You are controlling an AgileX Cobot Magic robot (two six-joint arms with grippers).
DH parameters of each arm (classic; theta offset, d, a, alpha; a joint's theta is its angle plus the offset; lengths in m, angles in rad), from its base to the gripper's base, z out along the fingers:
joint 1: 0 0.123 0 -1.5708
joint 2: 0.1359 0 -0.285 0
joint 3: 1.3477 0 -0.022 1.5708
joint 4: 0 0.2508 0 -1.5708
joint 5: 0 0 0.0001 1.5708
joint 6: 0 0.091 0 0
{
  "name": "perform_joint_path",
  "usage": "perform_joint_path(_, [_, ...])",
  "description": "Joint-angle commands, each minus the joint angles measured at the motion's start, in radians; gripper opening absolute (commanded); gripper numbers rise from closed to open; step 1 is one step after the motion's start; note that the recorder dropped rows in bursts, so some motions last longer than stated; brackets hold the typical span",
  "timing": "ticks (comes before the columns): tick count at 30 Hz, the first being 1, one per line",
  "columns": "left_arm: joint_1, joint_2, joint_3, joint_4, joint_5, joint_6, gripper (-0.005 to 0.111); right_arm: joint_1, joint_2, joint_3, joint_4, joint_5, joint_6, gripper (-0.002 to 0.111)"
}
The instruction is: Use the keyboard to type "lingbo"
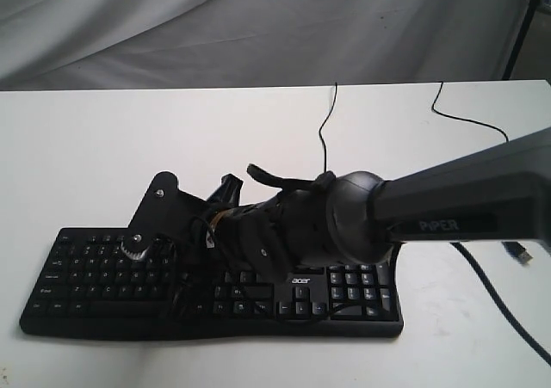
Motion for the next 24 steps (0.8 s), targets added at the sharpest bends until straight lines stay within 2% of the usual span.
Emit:
perform_joint_path(1, [-0.004,0.003,0.005,-0.001,-0.004,-0.003,0.001,-0.004,0.004,-0.005,-0.013,-0.018,-0.002,0.000])
perform_joint_path(24, [-0.004,0.003,0.005,-0.001,-0.004,-0.003,0.001,-0.003,0.021,-0.005,-0.003,-0.004,-0.002,0.000])
